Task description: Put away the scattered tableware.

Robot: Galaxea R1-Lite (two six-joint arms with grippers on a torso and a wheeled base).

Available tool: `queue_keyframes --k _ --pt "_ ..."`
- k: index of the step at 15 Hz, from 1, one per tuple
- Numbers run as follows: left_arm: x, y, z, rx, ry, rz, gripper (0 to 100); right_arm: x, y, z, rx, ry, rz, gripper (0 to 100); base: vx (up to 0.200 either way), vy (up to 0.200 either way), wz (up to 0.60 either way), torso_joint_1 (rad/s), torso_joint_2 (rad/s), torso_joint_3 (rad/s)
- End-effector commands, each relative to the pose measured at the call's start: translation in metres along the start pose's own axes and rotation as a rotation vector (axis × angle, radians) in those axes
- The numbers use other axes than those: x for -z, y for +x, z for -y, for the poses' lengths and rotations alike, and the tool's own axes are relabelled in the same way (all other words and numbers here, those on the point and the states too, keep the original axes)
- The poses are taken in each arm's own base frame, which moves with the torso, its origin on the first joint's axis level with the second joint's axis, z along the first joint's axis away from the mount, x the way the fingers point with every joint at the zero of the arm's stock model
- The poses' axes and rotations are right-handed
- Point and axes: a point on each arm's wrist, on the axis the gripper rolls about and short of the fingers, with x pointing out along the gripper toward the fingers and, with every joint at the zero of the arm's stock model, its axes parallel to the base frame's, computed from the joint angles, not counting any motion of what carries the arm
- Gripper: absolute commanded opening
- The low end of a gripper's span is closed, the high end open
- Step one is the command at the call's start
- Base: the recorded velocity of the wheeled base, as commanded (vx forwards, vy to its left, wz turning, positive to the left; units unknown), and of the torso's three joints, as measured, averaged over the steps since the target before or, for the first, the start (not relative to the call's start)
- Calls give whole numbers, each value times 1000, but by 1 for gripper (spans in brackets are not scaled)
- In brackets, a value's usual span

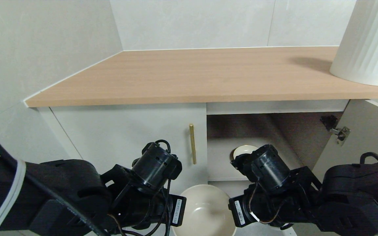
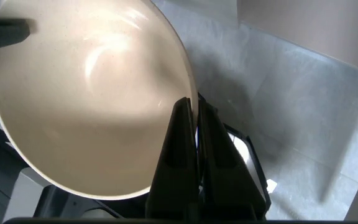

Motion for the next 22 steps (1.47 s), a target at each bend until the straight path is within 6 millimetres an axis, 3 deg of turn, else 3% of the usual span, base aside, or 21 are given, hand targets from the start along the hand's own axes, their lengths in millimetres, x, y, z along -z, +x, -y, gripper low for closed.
queue_keyframes --k 1,4,5,14,20,22 --pt "1 0 0 -4 2 -3 0 0 0 0 3 -1 -1 0 0 0 0 0 0 0" --pt "1 0 -1 -7 1 -6 0 0 0 0 3 -1 -1 0 0 0 0 0 0 0" --pt "1 0 -1 -5 1 -3 100 0 0 0 3 -1 -3 0 0 0 0 0 0 0" --pt "1 0 -1 -6 1 -4 100 2 2 5 22 -6 -16 0 0 0 0 0 0 0" --pt "1 0 -1 -5 1 -3 100 2 27 37 226 26 -57 0 0 0 0 0 0 0" --pt "0 -3 -1 -2 0 4 100 -9 35 64 302 96 -36 0 0 0 0 0 0 0"
